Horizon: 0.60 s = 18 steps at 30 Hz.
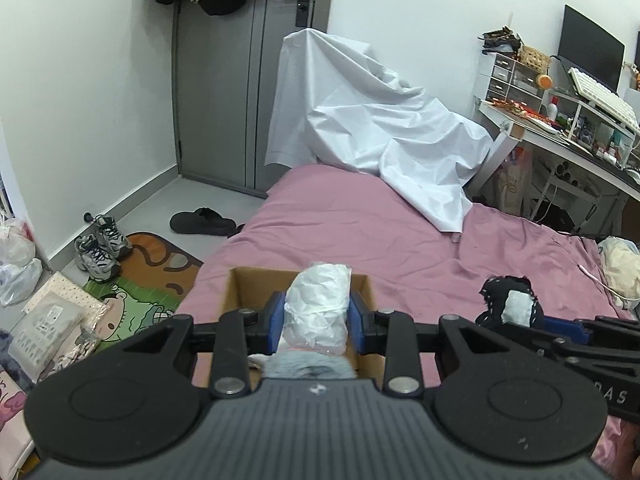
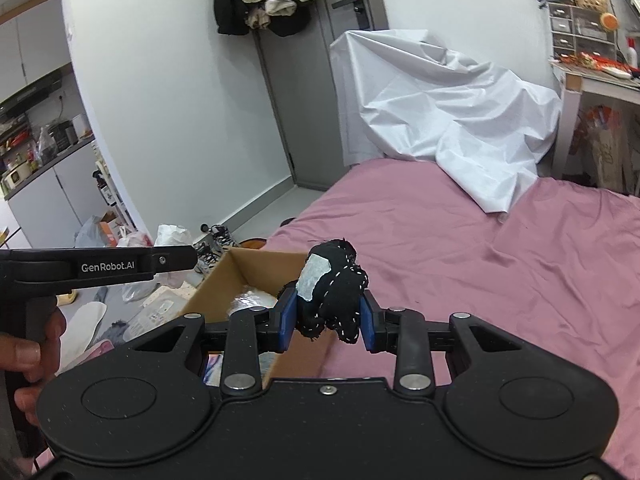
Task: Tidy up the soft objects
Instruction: 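Carry the white ball with the left tool and black plush with the right tool over the box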
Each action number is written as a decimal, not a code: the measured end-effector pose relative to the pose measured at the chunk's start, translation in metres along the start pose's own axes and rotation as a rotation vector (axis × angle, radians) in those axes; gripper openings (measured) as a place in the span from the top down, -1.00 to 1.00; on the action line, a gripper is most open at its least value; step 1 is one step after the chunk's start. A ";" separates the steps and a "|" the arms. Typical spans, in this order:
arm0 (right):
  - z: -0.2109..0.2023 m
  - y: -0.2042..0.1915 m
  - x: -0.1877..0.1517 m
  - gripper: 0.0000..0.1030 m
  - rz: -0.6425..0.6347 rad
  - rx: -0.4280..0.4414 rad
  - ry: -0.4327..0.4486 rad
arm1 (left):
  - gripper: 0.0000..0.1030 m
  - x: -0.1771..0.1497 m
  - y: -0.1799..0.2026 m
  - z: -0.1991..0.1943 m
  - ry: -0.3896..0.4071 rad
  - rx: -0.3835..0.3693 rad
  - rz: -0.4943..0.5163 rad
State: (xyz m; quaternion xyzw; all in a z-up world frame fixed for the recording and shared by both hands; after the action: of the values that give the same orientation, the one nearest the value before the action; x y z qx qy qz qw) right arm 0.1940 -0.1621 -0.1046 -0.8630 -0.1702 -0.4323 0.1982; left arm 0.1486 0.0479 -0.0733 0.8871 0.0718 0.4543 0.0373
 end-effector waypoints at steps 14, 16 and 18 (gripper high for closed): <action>0.020 -0.041 0.000 0.37 -0.069 0.036 -0.013 | 0.37 -0.019 -0.050 0.013 -0.056 -0.025 -0.057; 0.023 -0.044 -0.001 0.37 -0.080 0.036 -0.021 | 0.37 -0.022 -0.054 0.019 -0.064 -0.033 -0.066; 0.027 -0.048 -0.001 0.37 -0.095 0.035 -0.029 | 0.37 -0.026 -0.058 0.025 -0.073 -0.039 -0.084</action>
State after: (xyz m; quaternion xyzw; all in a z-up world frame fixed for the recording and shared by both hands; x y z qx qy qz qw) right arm 0.1894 -0.1073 -0.1113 -0.8567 -0.2212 -0.4255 0.1900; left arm 0.1489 0.1009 -0.1165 0.8984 0.0986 0.4212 0.0760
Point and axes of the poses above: each gripper's, at about its wrist camera, not at the fingertips, and z roughly the way its jaws point, y to its right, x to its top, the point moved 3 cm from there along z, roughly the way its jaws point, and after that the axes turned 2 degrees about -x, right-handed, at the moved point
